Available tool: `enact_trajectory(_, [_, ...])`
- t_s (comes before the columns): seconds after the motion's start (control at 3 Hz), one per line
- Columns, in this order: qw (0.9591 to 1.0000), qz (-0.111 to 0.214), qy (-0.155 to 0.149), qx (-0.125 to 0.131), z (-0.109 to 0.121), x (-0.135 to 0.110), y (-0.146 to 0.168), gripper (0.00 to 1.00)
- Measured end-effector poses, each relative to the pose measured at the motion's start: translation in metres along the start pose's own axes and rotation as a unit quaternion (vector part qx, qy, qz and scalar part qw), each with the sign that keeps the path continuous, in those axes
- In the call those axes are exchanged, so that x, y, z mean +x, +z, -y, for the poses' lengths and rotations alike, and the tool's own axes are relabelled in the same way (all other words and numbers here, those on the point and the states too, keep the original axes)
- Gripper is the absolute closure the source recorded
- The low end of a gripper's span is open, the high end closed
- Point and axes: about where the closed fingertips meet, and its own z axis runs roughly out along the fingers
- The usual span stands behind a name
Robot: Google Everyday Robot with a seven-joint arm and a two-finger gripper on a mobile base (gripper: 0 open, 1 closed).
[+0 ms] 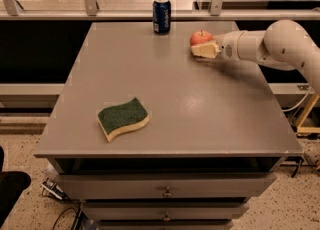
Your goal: Move apple near sponge
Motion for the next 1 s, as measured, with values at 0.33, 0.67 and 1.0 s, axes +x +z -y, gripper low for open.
enact_trajectory(0.33, [1.0000, 0.001, -0.003, -0.008, 0.001, -0.012, -0.003, 1.00])
enact_trajectory(0.67, [0.9997, 0.007, -0.007, -0.022, 0.003, -0.034, -0.037, 1.00])
enact_trajectory(1.0, [0.9986, 0.012, -0.005, -0.052, -0.014, -0.038, -0.084, 1.00])
